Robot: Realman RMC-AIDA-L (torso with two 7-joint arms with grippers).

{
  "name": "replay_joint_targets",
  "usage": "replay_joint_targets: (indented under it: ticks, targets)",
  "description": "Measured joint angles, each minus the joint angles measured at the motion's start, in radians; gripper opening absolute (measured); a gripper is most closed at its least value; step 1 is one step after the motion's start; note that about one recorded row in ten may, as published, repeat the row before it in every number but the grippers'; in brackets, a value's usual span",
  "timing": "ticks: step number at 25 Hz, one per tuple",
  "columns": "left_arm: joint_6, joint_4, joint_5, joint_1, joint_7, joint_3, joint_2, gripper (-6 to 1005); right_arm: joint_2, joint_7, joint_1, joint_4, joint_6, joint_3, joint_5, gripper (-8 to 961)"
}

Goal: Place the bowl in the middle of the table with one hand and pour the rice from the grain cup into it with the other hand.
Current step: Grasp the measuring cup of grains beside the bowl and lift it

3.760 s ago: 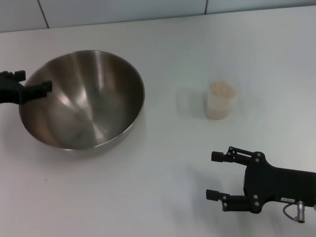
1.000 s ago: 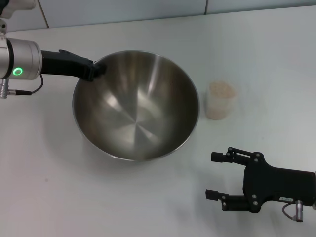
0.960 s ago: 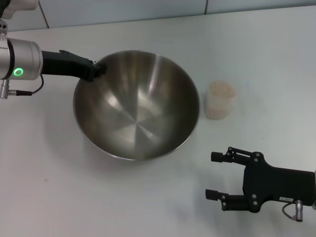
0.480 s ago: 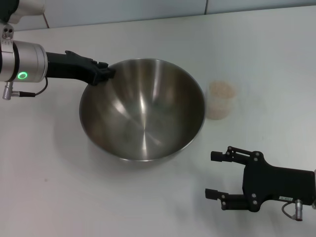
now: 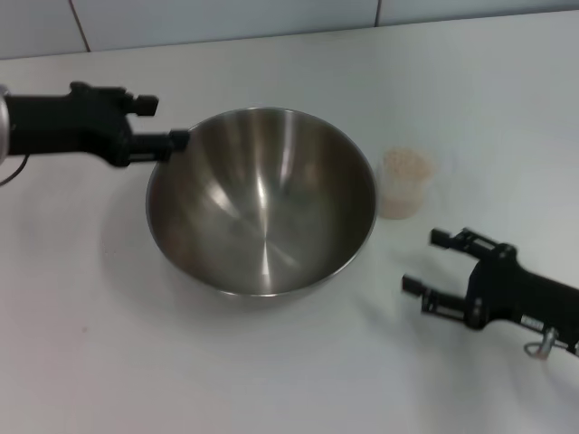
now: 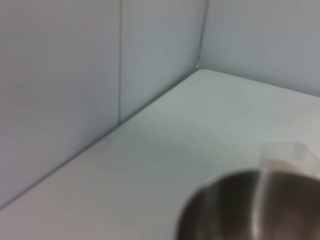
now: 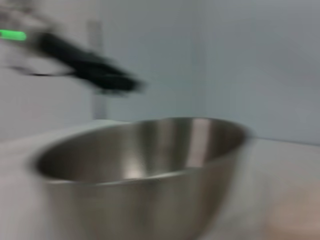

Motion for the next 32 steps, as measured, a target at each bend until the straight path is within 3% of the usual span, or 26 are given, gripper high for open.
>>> replay_joint_targets:
  ticks: [1,4,8,12,15,32]
  targets:
    - [0.041,0.044,-0.037,0.066,0.04,0.001,0.0,531,0.012,-0.002,-0.011,-0.017,0.034,0.039,0.0,817]
    - [0.064,0.066,-0.092,0.127,0.072,-0.004,0.001,591,0.054,-0.004,-0.046,-0.087,0.131,0.118,0.0,817]
    - [0.081,0.068,-0.119,0.169,0.094,-0.006,0.003,706,0.088,-0.004,-0.054,-0.137,0.198,0.208,0.0,817]
    - [0.097,0.068,-0.115,0.186,0.105,-0.004,0.003,857,0.091,-0.004,-0.022,-0.127,0.22,0.272,0.0,817]
    - [0.117,0.07,-0.106,0.209,0.117,0.002,0.003,879,0.09,-0.003,0.0,-0.127,0.241,0.277,0.0,817]
    - [0.143,0.071,-0.098,0.21,0.118,0.003,0.003,877,0.092,-0.001,0.066,-0.142,0.317,0.301,0.002,817]
